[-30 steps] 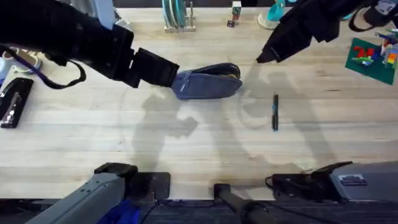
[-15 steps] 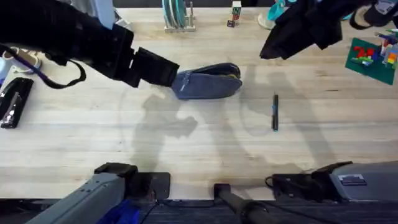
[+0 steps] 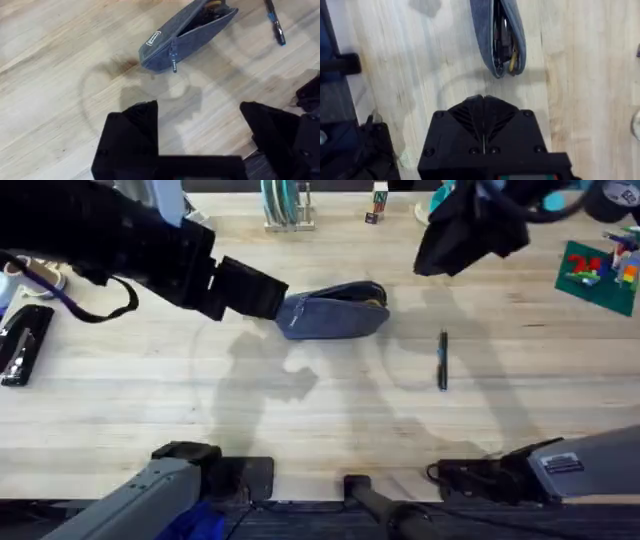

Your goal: Unzip the bag, pick up the pens from the table one at a time and place them inside, then zip the bag closed.

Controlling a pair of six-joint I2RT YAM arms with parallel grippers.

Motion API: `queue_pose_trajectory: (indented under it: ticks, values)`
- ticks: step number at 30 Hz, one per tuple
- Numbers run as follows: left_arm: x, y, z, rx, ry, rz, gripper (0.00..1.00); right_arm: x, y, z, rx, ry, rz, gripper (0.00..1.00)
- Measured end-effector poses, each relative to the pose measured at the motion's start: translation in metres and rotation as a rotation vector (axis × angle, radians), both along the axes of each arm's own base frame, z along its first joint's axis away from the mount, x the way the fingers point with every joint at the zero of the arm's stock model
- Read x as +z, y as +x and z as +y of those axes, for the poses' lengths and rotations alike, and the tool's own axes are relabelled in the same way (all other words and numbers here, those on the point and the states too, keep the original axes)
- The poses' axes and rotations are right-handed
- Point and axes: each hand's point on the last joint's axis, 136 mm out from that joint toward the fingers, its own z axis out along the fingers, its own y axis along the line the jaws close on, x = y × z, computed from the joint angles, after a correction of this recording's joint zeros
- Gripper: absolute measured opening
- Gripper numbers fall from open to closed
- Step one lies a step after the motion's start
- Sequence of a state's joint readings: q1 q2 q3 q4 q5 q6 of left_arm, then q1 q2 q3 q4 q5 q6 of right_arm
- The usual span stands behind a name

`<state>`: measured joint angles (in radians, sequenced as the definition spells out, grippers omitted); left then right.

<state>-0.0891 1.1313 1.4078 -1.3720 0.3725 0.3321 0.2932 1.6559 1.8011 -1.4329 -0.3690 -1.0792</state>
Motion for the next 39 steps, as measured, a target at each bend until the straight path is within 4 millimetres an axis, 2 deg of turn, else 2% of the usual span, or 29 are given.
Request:
queue_pose_trajectory:
  ticks: [2, 3, 6, 17, 25, 39]
  values:
    - [0.000, 0.000, 0.000, 0.000, 0.000, 0.000, 0.996, -0.009, 0.005, 0.001, 0.003, -0.010, 0.018, 0.031]
    - [0.000, 0.000, 0.000, 0.000, 0.000, 0.000, 0.996, -0.020, 0.014, 0.003, 0.005, -0.016, 0.034, 0.031]
    - [0.000, 0.000, 0.000, 0.000, 0.000, 0.000, 0.996, -0.029, 0.023, 0.006, 0.005, -0.020, 0.041, 0.031]
    - [0.000, 0.000, 0.000, 0.000, 0.000, 0.000, 0.996, -0.058, 0.035, 0.010, 0.026, -0.038, 0.093, 0.031]
    - [0.000, 0.000, 0.000, 0.000, 0.000, 0.000, 0.995, -0.081, 0.051, 0.022, 0.033, 0.002, 0.120, 0.031]
    - [0.000, 0.000, 0.000, 0.000, 0.000, 0.000, 0.995, -0.112, 0.052, 0.038, 0.070, 0.051, 0.217, 0.029]
